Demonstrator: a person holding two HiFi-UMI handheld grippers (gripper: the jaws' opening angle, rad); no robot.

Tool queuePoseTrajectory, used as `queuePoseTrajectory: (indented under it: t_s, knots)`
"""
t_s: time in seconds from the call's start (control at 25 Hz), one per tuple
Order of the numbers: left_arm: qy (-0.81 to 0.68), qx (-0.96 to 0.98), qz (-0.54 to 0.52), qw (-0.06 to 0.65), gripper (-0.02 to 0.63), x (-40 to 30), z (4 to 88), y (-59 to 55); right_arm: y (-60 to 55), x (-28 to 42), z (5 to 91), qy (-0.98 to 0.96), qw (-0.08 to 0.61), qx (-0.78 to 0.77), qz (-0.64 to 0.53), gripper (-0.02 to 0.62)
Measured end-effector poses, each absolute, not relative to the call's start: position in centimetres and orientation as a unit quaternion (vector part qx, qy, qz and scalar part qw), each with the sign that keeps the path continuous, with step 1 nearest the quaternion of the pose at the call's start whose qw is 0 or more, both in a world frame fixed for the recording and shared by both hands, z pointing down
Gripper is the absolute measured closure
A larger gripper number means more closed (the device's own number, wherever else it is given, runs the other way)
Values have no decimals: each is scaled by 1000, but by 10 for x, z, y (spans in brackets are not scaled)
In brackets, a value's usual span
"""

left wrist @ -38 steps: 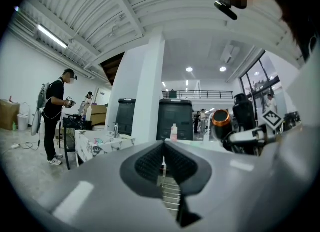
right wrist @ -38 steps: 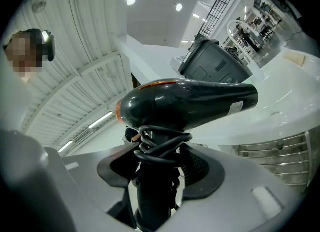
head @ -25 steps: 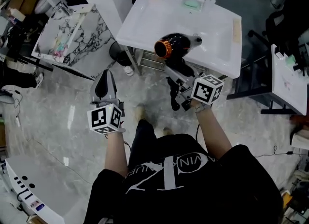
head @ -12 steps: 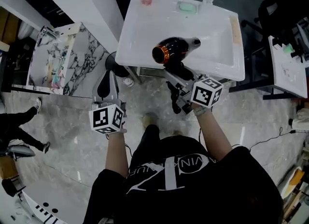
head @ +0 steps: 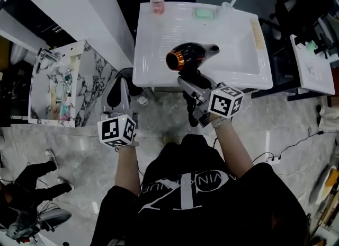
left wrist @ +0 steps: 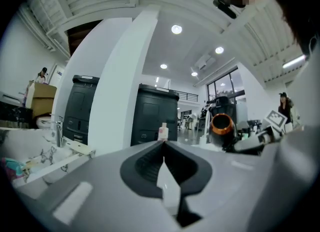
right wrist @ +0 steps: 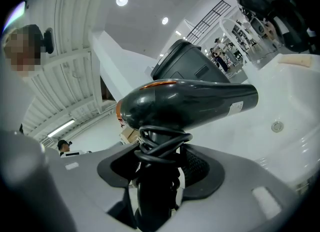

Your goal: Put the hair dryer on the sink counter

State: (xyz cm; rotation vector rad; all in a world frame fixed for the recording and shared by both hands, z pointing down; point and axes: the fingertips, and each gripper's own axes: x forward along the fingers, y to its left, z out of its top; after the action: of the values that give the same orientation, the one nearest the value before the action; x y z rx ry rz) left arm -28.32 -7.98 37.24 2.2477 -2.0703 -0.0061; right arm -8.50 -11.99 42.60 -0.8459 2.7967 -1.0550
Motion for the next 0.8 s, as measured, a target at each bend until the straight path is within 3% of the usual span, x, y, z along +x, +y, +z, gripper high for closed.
queuePoseTrajectory:
  t_s: [0.8]
  knots:
    - [-678, 734, -7, 50, 606, -331, 373, -174, -216, -147, 436, 898, -24, -261, -354, 337]
